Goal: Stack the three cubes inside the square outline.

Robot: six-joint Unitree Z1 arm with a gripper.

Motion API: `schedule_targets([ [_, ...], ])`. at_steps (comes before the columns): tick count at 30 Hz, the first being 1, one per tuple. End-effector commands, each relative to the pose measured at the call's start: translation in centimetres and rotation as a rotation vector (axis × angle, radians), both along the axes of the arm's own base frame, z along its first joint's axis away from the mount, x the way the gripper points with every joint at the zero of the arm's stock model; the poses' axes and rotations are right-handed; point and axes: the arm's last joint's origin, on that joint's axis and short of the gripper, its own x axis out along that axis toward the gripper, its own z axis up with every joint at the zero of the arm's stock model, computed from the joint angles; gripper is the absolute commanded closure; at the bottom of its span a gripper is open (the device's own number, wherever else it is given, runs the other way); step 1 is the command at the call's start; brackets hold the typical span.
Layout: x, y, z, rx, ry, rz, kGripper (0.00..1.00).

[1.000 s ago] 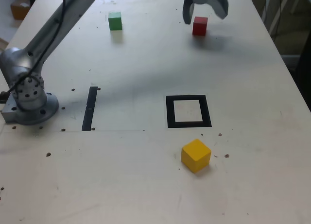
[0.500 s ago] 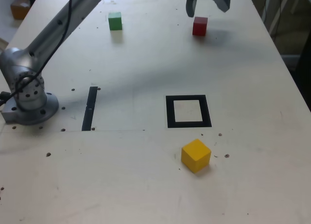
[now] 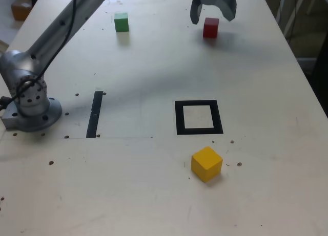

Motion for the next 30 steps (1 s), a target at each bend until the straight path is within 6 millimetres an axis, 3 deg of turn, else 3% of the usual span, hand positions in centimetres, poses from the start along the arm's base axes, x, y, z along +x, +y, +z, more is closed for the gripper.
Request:
schedule_targets([
  [1,0.0,0.0,-0.3,-0.012,0.002,0.000,0.08],
  [9,0.2,0.1,-1.7,-0.035,0.021,0.004,0.15],
  [24,0.5,0.3,-2.6,-0.049,0.013,-0.006,0.37],
  [30,0.6,0.4,-2.8,-0.052,0.015,-0.007,0.40],
])
